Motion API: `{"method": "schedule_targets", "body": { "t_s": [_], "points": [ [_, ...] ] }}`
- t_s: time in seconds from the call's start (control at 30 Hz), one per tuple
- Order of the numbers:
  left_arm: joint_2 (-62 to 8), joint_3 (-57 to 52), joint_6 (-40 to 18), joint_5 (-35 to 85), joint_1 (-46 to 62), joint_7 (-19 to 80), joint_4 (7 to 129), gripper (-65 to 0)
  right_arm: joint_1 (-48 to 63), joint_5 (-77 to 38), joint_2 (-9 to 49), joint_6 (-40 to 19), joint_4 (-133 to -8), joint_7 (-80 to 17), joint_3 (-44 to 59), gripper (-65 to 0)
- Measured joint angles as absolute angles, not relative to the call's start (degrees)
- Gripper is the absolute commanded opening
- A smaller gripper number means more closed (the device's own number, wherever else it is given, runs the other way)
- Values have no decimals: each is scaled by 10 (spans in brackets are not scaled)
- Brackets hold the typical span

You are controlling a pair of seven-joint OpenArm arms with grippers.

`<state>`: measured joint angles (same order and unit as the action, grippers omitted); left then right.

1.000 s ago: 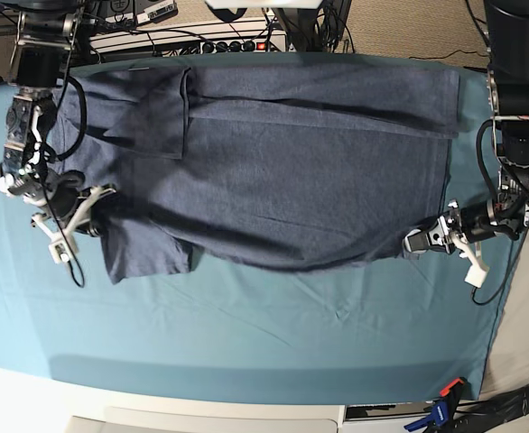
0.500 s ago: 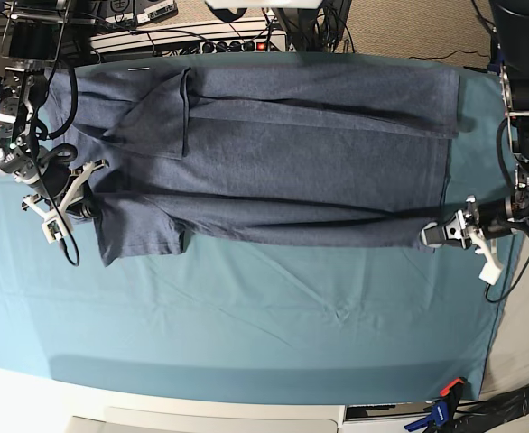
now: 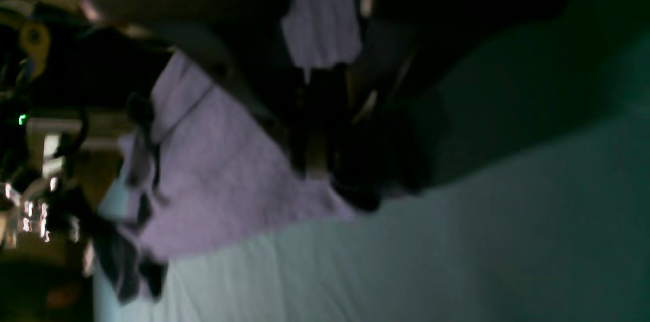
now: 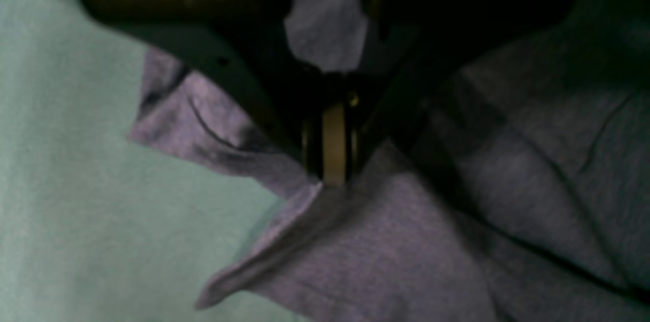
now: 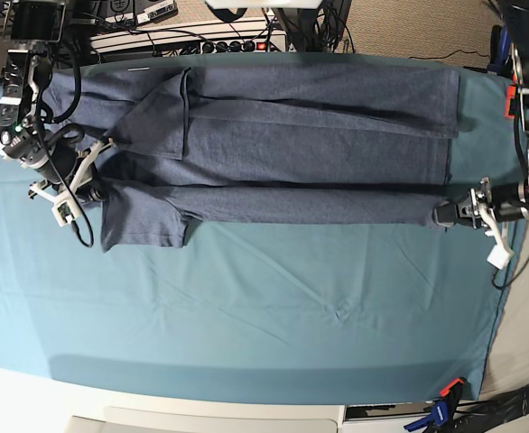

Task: Fold the T-shirt properly
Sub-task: 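Drag the folded shirt strip back toward the robot with both grippers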

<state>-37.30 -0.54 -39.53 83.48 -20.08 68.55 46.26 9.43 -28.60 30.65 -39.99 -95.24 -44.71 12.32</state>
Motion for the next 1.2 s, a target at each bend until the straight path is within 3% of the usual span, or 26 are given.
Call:
{"method": "schedule_targets", "body": {
  "t_s": [0.5,1.2],
  "points": [
    [-399,-60,-395,835,-118,690,555,-650,192,-302,306,-401,-1020,-452,209,-650],
    [-415,-61,-395,838,-91,690,587,-650,213,-385,307,-403,-1023,-501,259,-650]
  ]
}}
